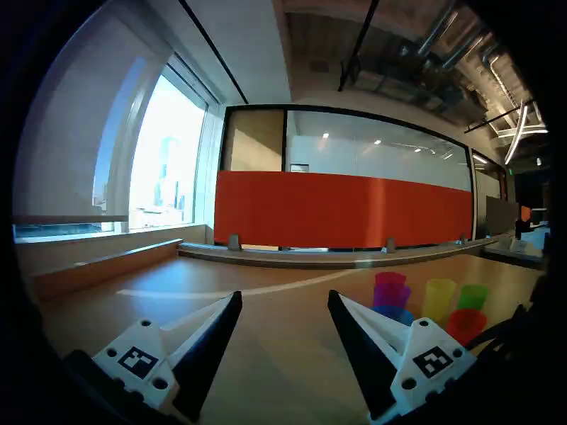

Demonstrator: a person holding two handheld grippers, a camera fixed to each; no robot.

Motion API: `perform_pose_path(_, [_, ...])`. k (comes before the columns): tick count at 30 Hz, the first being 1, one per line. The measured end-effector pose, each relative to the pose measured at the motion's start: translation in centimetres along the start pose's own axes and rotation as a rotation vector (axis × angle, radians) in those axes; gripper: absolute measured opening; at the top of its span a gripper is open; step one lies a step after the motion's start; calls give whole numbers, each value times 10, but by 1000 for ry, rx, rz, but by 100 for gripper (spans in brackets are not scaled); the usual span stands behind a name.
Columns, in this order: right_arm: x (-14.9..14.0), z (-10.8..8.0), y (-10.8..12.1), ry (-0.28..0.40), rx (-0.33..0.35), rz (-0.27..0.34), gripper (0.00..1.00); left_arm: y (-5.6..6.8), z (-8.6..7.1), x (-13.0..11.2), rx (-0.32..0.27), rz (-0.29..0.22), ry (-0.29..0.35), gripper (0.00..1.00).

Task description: Pour water

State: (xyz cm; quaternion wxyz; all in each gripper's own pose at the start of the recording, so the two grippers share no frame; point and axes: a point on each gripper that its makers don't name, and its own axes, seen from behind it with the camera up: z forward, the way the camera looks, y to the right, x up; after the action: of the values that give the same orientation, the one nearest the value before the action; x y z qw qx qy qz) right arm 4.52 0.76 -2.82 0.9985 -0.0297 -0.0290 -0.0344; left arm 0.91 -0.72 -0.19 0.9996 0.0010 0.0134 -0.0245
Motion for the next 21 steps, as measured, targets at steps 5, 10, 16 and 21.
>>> perform_pose_path(5, [1,-1,-2,2,6,-1,99,1,1,-4,2,36,-16,90])
perform_pose_path(10, [3,-2,-3,7,13,-11,99,3,2,-8,-1,44,-25,90])
perform_pose_path(16, [8,-3,0,19,15,-2,99,6,3,-9,-2,46,-26,89])
perform_pose_path(21, [12,-6,2,29,19,7,99,6,4,-9,-2,45,-26,90])
